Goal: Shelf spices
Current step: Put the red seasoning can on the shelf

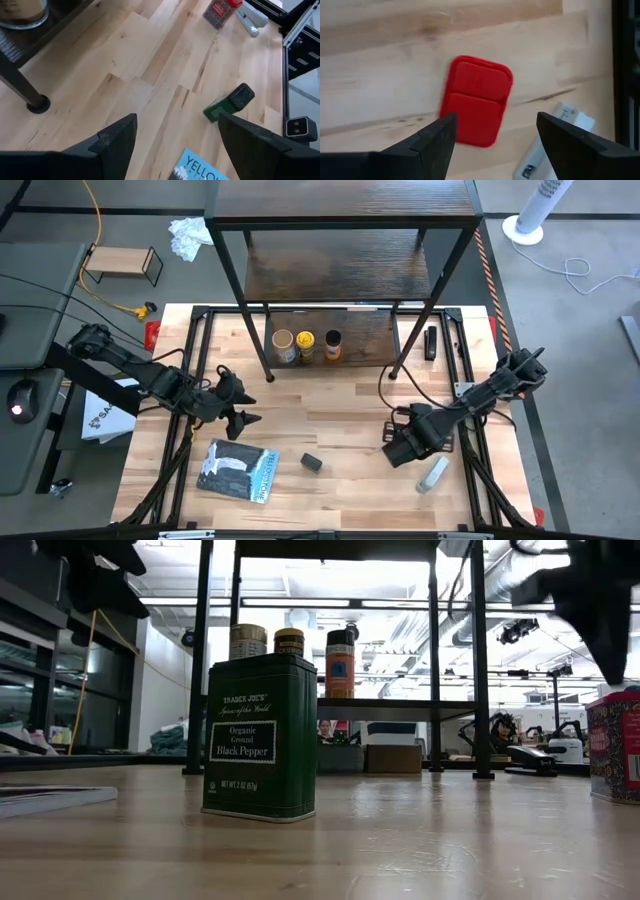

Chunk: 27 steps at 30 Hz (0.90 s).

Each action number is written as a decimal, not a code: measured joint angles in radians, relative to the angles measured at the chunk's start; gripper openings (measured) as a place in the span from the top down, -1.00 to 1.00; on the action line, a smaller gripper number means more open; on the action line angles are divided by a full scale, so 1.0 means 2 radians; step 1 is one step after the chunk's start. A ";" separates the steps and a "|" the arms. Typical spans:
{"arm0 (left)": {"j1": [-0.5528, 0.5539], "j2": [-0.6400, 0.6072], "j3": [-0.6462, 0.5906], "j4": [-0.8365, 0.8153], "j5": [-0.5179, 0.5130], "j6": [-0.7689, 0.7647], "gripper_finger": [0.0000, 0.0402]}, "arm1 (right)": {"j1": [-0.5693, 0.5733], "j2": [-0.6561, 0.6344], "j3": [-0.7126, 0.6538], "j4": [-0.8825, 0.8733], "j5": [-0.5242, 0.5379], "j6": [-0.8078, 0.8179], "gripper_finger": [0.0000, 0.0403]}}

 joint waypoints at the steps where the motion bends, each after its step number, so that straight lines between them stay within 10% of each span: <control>1: 0.000 0.000 0.000 0.000 -0.002 0.000 -0.37 | -0.002 0.000 -0.012 0.011 -0.006 0.003 -0.34; 27: 0.000 0.002 0.000 0.023 -0.005 -0.035 -0.37 | -0.054 0.006 -0.003 0.028 0.062 -0.006 -0.34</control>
